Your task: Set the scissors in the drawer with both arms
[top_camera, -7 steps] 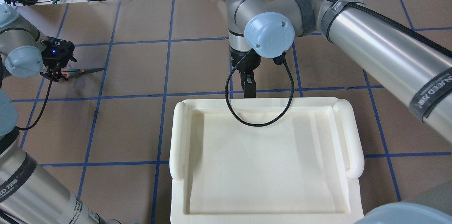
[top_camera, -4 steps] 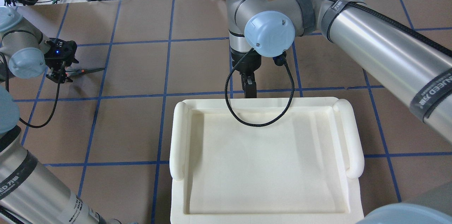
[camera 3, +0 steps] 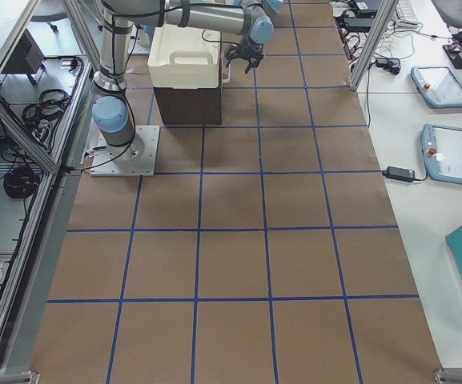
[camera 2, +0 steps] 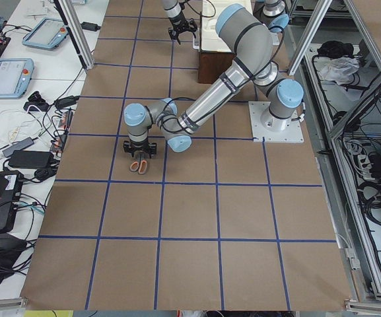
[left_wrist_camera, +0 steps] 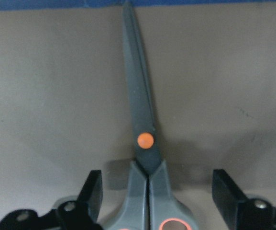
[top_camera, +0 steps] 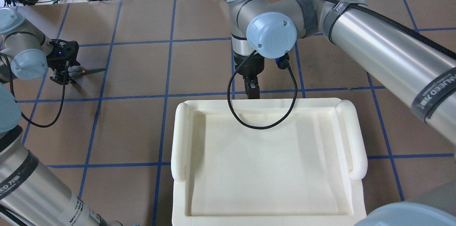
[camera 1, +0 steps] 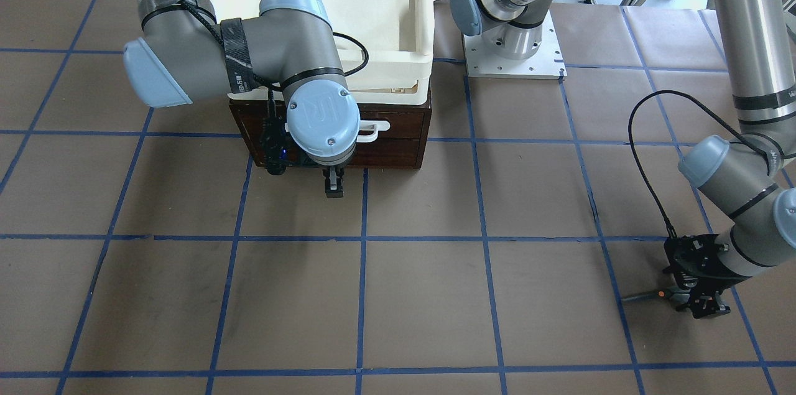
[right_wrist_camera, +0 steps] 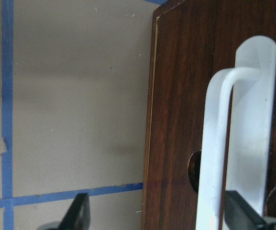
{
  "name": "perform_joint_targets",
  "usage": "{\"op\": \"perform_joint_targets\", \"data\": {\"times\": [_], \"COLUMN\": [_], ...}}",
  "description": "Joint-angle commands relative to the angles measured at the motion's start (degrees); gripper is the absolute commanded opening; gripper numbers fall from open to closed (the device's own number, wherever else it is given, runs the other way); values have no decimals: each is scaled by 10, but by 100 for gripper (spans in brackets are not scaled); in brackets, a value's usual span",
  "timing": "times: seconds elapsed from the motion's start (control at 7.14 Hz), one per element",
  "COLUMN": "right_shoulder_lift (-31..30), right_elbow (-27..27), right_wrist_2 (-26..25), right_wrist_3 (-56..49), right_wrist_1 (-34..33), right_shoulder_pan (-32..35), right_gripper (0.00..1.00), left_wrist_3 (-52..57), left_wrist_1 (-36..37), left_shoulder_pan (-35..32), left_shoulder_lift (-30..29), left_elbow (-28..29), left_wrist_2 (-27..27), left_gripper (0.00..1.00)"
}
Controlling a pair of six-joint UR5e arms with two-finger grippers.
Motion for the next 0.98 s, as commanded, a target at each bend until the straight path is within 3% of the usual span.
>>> {"op": "perform_joint_targets", "data": {"times": [0.0,0.14,0.7,0.84], "right_shoulder_lift": [4,10,17,17], "right_elbow": [1,1,7,12], "right_wrist_2": [2,2,0,0], "right_wrist_3": [-8,-7,-9,-8], "right_wrist_1": [-3,-5,-6,-6], "right_shoulder_pan": [0,0,0,0], "right_gripper": [100,100,100,100], "left_wrist_3": [0,8,10,10], "left_wrist_1": [0,13,30,32], "left_shoulder_pan": [0,0,0,0], "left_shoulder_lift": [-1,-1,-5,-4], "left_elbow": [0,1,-1,-1], "left_wrist_2": [1,6,8,8], "left_gripper": [68,46,34,26]}}
